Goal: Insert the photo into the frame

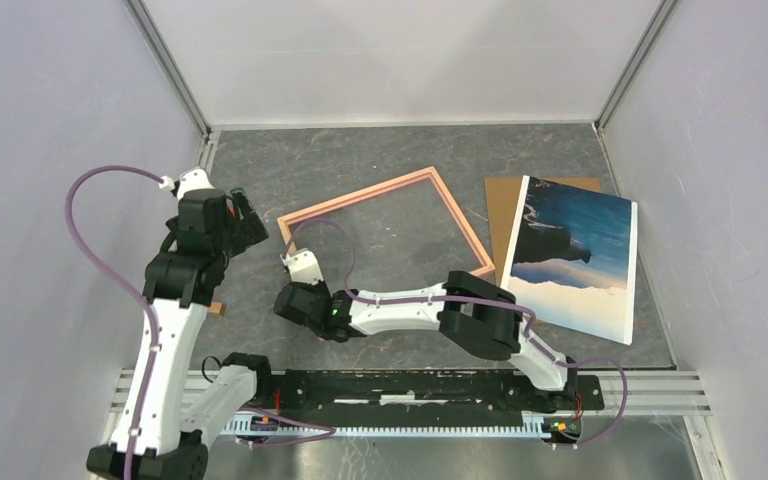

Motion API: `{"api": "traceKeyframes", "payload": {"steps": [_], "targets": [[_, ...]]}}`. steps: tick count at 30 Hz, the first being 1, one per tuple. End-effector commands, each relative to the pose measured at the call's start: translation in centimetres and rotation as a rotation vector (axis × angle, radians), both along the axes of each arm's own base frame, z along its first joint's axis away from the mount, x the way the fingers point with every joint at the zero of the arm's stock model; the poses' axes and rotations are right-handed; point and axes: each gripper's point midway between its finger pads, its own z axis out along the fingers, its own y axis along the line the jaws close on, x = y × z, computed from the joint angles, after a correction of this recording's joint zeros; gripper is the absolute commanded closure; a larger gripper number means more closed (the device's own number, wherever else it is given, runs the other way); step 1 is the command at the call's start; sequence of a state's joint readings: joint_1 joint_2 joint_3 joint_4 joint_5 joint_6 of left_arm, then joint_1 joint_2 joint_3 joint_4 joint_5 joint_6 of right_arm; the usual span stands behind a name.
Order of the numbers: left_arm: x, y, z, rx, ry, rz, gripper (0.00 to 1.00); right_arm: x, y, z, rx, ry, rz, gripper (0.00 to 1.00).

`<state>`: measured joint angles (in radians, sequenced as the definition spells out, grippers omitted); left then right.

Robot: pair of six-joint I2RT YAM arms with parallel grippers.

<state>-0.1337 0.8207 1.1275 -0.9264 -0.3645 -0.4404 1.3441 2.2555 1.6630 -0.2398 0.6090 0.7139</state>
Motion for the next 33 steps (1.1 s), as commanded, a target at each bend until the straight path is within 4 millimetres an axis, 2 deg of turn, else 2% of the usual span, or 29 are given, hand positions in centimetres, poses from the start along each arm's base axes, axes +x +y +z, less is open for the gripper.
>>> {"api": "traceKeyframes", "payload": {"steps": [1,3,6,10,12,16,25,28,33], "targets": [[2.1,0.3,-0.7,-0.096,-0.002,0.066,0.0,1.0,2.3,8.5,0.223,-0.043,0.047,1.0],[2.9,-1.1,-2.4,-0.215,0.021,0.026,0.0,0.7,2.3,9.0,0.233,-0.033,0.063,1.0],[3.8,-1.5,-4.9,-0.347,0.06,0.009,0.0,0.1,2.4,9.9,0.273,-0.006,0.099,1.0],[4.6,-0.9,-5.7,-0.493,0.071,-0.048,0.0,-1.0,1.1,10.5,0.311,0.016,0.15,1.0],[5.1,-2.2,-6.1,-0.593,0.063,-0.103,0.0,-1.3,0.6,11.7,0.367,0.013,0.176,1.0],[5.7,-4.5,-7.7,-0.826,0.004,-0.198,0.0,-1.6,-0.4,12.2,0.403,0.025,0.207,1.0],[4.5,-5.3,-12.4,-0.899,0.026,-0.182,0.0,-1.9,-0.3,13.5,0.451,0.039,0.225,1.0],[4.9,-6.5,-13.1,-1.016,0.007,-0.227,0.0,-2.3,-0.3,13.6,0.482,0.052,0.236,1.0],[5.8,-7.4,-13.8,-1.083,0.027,-0.299,0.0,-2.7,-0.4,13.1,0.486,0.079,0.236,1.0]]}}
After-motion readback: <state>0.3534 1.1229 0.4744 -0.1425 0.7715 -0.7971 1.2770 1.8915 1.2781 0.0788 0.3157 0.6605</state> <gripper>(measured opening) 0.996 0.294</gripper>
